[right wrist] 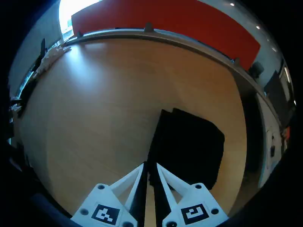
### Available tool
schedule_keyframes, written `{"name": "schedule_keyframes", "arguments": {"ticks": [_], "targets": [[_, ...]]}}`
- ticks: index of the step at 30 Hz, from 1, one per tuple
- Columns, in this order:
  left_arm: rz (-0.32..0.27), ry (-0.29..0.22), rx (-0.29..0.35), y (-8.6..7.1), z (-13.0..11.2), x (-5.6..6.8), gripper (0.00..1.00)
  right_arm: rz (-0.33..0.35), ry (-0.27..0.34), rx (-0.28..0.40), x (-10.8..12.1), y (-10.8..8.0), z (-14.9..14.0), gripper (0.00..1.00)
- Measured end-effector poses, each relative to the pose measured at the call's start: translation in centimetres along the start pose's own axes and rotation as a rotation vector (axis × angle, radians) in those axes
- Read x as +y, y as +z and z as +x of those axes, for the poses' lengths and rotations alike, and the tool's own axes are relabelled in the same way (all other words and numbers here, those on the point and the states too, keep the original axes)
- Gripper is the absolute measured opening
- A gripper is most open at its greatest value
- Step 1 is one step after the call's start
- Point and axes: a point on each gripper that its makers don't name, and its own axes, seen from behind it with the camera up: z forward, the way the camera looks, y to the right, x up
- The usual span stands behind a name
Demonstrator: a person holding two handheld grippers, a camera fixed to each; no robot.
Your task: Fold towel
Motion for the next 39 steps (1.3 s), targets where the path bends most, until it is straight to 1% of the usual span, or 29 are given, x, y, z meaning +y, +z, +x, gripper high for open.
{"name": "schedule_keyframes", "arguments": {"ticks": [11,13,15,19,20,25,26,27,28,29,30,39], "targets": [[0.002,0.000,0.001,-0.1,0.0,-0.1,0.92,0.000,0.008,-0.002,0.1,0.0,-0.2,0.09],[0.002,0.001,0.001,-0.1,0.0,0.0,0.92,-0.002,0.012,-0.005,0.1,0.0,-0.4,0.10],[0.002,0.001,0.000,-0.2,0.0,0.0,0.92,-0.006,0.018,-0.011,0.2,0.1,-0.6,0.14],[0.003,-0.001,-0.001,-0.2,-0.1,0.0,0.92,-0.006,0.022,-0.018,0.1,0.2,-1.0,0.28],[0.003,-0.002,-0.001,-0.2,-0.2,0.0,0.92,-0.008,0.023,-0.020,0.1,0.2,-1.1,0.33],[0.003,-0.001,-0.001,-0.1,-0.1,0.0,0.92,-0.021,0.025,-0.023,0.3,0.2,-1.5,0.70],[0.003,0.000,0.000,-0.1,-0.1,0.0,0.92,-0.025,0.027,-0.021,0.4,0.2,-1.5,0.79],[0.003,0.000,0.000,-0.1,0.0,0.1,0.92,-0.029,0.029,-0.019,0.4,0.1,-1.4,0.89],[0.002,0.000,0.001,-0.1,0.0,0.1,0.92,-0.032,0.032,-0.017,0.5,0.1,-1.4,0.95],[0.001,0.000,0.002,-0.1,0.1,0.1,0.92,-0.035,0.035,-0.015,0.5,0.1,-1.3,0.99],[0.000,0.000,0.003,-0.1,0.1,0.2,0.92,-0.037,0.039,-0.012,0.6,0.0,-1.3,1.00],[-0.005,0.000,0.004,0.1,0.3,0.3,0.92,-0.042,0.038,-0.007,0.6,-0.2,-1.2,1.00]]}}
